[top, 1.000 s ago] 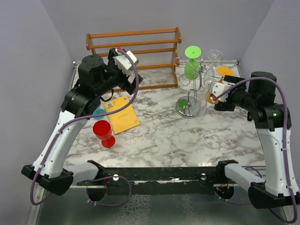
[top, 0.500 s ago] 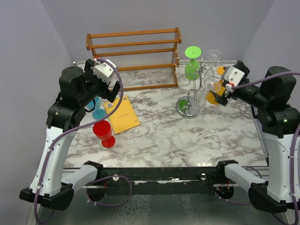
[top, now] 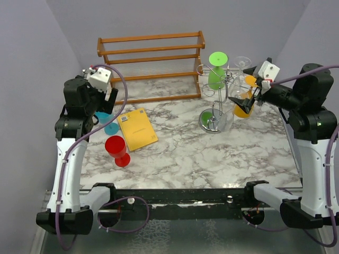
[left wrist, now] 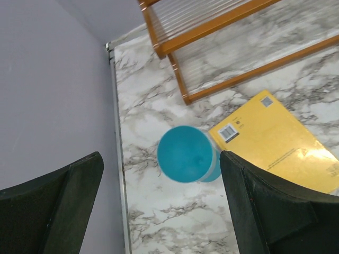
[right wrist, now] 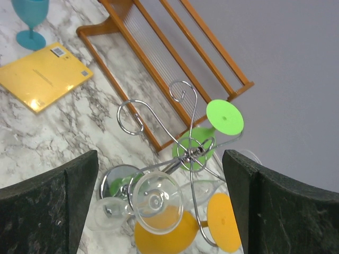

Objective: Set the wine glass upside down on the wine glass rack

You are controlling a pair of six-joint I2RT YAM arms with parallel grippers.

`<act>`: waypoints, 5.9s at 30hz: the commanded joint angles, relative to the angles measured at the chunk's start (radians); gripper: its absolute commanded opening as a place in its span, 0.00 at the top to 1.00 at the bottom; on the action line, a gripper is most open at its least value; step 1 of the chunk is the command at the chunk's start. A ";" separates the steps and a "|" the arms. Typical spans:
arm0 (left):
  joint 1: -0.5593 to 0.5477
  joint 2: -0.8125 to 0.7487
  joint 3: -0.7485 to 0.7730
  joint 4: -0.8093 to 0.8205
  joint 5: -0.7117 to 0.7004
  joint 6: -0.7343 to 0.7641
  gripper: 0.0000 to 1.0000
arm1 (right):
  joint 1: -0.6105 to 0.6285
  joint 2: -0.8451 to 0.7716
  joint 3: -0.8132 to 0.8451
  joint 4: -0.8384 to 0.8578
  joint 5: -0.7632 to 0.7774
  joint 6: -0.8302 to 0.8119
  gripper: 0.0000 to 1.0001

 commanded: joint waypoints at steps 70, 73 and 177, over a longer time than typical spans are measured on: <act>0.262 0.483 0.125 -0.116 0.195 0.033 0.28 | 0.018 0.083 -0.196 0.319 0.019 0.265 0.00; 0.262 0.477 0.125 -0.109 0.192 0.032 0.22 | 0.018 0.084 -0.199 0.323 0.019 0.263 0.01; -0.262 0.349 0.555 0.402 0.555 -0.754 1.00 | 0.238 0.382 0.145 0.429 0.136 0.891 0.61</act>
